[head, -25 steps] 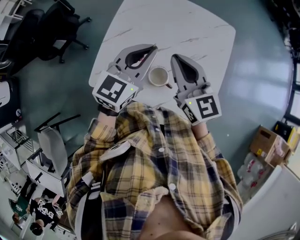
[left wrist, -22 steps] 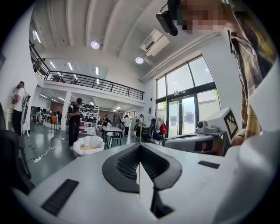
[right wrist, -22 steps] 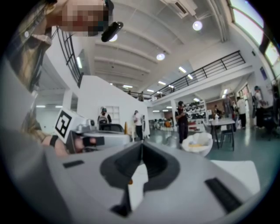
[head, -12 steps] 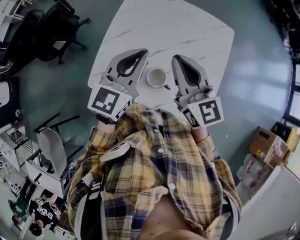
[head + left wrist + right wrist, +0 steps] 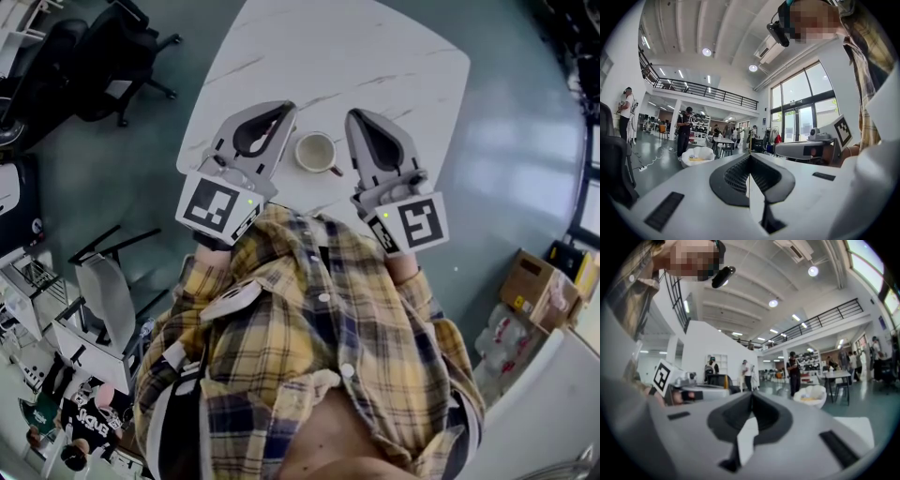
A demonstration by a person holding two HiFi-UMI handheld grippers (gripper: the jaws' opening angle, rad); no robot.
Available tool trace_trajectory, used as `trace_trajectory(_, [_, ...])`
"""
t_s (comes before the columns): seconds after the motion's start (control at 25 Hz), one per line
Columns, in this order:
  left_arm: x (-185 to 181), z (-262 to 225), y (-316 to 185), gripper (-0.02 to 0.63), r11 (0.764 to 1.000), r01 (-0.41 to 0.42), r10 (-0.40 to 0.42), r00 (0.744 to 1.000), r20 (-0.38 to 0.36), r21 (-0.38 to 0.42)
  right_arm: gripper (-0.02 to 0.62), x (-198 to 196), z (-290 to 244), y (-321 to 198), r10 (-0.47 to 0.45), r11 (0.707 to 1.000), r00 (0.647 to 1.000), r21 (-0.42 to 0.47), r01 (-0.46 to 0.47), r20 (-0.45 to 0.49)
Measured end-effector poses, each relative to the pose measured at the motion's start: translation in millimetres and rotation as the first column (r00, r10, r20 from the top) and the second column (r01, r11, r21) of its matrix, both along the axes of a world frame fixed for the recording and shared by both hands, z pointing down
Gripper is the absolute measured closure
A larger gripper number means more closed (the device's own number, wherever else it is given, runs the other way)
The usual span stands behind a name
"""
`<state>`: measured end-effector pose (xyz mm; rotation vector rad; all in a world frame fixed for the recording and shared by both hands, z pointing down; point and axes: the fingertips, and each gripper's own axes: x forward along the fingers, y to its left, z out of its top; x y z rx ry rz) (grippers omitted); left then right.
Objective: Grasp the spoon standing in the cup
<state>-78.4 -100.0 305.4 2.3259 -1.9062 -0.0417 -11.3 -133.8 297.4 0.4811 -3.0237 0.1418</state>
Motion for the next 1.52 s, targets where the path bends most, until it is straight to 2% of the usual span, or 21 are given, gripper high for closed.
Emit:
trace_trajectory(0.72, [-4.3,-5.8,-8.8,0.592,1.000,-0.008,0.008,0.999,0.040,0.010,0.565,-2.5,4.1,-2.9,-0.003,1.000,1.000,-0.011,0.003,-0.005])
trace_trajectory(1.52, [-5.3,-12.3,-25.5,0.592,0.999,-0.020,0.019,0.999,0.046,0.030,0.565,5.9,10.7,-16.7,0.007,1.000,1.000,-0.020,-0.008,-0.022])
